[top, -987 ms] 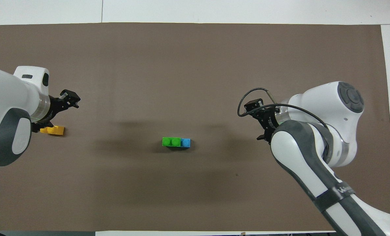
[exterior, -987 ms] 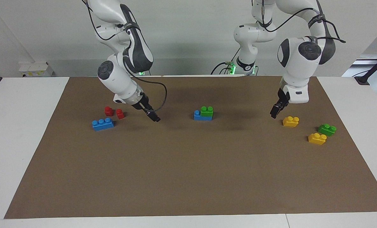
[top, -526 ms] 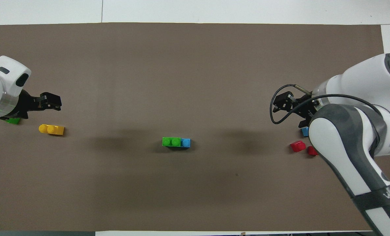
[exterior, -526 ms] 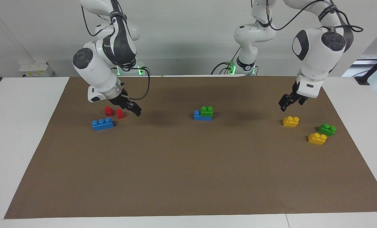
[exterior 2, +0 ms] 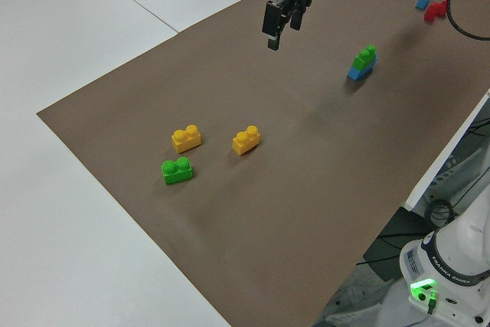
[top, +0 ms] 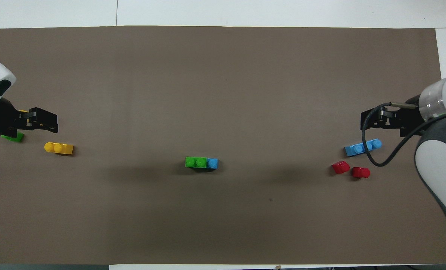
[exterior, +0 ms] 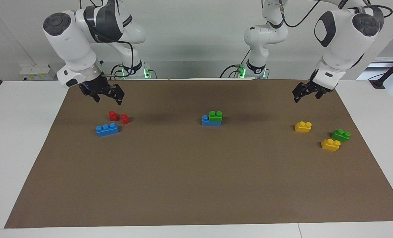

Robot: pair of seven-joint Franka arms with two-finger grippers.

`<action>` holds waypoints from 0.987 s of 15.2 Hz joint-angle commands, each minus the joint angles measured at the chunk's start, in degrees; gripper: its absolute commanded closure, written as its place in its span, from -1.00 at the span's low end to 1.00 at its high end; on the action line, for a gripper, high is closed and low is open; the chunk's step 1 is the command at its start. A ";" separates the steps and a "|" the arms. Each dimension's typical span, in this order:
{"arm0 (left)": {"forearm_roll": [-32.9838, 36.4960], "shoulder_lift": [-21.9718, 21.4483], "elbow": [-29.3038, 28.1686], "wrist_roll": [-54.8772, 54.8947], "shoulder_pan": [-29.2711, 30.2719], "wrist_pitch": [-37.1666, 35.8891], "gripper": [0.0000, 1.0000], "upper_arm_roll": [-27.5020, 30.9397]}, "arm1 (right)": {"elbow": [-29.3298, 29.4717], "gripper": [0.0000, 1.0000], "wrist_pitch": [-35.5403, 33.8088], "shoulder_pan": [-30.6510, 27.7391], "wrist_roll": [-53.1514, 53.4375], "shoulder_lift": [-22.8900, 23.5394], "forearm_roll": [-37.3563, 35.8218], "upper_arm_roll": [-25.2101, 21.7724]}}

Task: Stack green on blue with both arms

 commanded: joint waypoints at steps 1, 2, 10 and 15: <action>-0.79 0.58 4.42 4.59 0.49 -5.31 -1.00 -0.25 | 4.35 -1.00 -5.38 -1.66 -2.63 0.20 -1.27 0.55; -0.88 0.49 4.60 5.21 0.58 -5.58 -1.00 -0.25 | 4.79 -1.00 -6.26 -1.75 -2.72 -0.32 -1.27 0.63; -4.31 0.41 3.12 5.92 2.25 1.78 -1.00 -0.42 | 8.31 -1.00 -12.25 -3.77 -3.16 -0.33 -0.04 0.63; -3.87 0.23 3.02 6.01 2.16 0.40 -1.00 -0.60 | 8.31 -1.00 -11.89 -3.60 -3.16 -0.33 -0.30 0.63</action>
